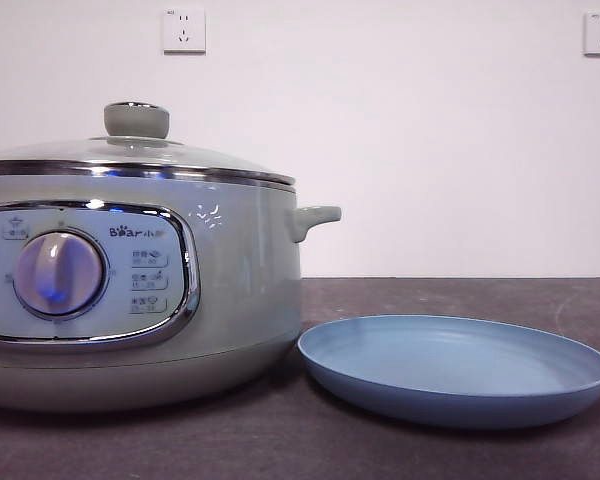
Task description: Take the potato out from the steamer,put the potato on the plate,close the lid
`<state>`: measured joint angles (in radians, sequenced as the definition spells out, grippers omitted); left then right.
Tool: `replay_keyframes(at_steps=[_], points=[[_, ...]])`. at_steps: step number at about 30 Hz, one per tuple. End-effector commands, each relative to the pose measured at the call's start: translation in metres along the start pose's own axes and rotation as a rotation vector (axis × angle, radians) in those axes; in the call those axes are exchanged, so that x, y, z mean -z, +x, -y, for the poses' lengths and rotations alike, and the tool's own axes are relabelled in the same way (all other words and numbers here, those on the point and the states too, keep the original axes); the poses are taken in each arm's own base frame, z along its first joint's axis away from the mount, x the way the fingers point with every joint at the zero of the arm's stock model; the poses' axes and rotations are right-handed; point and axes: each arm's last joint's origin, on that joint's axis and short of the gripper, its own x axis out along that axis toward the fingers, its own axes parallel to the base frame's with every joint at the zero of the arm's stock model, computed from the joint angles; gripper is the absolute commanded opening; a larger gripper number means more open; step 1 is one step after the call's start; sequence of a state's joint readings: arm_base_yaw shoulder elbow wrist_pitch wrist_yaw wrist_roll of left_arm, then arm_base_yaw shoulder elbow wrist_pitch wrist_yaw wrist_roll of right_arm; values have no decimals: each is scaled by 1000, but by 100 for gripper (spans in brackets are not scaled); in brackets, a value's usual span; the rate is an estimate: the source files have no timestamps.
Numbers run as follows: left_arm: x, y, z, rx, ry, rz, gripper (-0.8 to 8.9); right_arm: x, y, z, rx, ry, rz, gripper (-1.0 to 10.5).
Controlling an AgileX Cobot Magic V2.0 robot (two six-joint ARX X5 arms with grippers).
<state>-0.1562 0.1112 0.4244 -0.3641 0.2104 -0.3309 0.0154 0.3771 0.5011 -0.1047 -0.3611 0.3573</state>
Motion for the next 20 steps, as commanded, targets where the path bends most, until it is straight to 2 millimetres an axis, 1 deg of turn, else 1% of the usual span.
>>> replay_keyframes(at_steps=[1,4,6,9,11,15,18,20], points=[[-16,0,6,-18,20,-19,-5,-33,6,-14,-50,-118,28,-9],[-35,5,11,-20,64,-48,-5,-63,14,-27,-80,-194,12,-9],[-48,9,16,-11,102,-54,-5,-80,21,-34,-92,-236,-25,-9],[-70,17,23,-3,151,-72,-6,-100,31,-43,-133,-290,-99,-9],[-84,23,27,-2,181,-102,-6,-111,39,-49,-155,-305,-146,-9],[-114,36,38,35,210,-170,-6,-123,55,-61,-213,-341,-250,-9],[-133,46,47,80,240,-226,-6,-125,67,-70,-281,-348,-331,-9],[-142,54,52,104,244,-269,-6,-125,75,-75,-325,-353,-374,-9]])
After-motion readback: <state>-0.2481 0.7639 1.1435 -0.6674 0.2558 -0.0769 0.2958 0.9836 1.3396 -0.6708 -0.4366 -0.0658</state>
